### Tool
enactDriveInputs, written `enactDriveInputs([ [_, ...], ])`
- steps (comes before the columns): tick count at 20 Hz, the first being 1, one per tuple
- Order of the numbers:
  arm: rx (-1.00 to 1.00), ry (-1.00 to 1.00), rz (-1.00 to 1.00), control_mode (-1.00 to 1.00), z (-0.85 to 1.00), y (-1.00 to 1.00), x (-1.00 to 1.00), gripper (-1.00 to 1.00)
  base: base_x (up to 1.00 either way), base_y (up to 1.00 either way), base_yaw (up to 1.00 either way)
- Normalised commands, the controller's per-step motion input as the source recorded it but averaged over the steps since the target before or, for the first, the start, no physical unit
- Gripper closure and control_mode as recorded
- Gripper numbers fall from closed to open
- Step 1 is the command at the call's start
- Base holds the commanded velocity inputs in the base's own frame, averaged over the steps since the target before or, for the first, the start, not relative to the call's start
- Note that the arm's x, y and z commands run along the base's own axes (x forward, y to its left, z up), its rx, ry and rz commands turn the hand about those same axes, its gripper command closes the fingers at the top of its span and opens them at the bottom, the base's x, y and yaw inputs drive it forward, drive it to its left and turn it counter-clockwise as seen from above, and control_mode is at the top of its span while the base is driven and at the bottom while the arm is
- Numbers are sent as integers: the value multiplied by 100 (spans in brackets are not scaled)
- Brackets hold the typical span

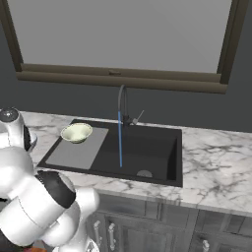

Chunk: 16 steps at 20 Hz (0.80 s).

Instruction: Rinse each bowl for a few seconds and place them down in the sink or on the counter.

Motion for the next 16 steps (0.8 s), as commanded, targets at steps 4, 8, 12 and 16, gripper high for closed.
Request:
enactDriveInputs([
  [4, 0, -11, 3, -100, 100, -78, -78, -100, 0, 0, 0],
  [8, 0, -11, 5, -100, 100, -76, -82, -100, 0, 0, 0],
  [12, 1, -9, 6, -100, 100, -72, -86, -100, 0, 0, 0],
  [16, 0, -9, 6, -100, 100, -71, -85, -100, 0, 0, 0],
])
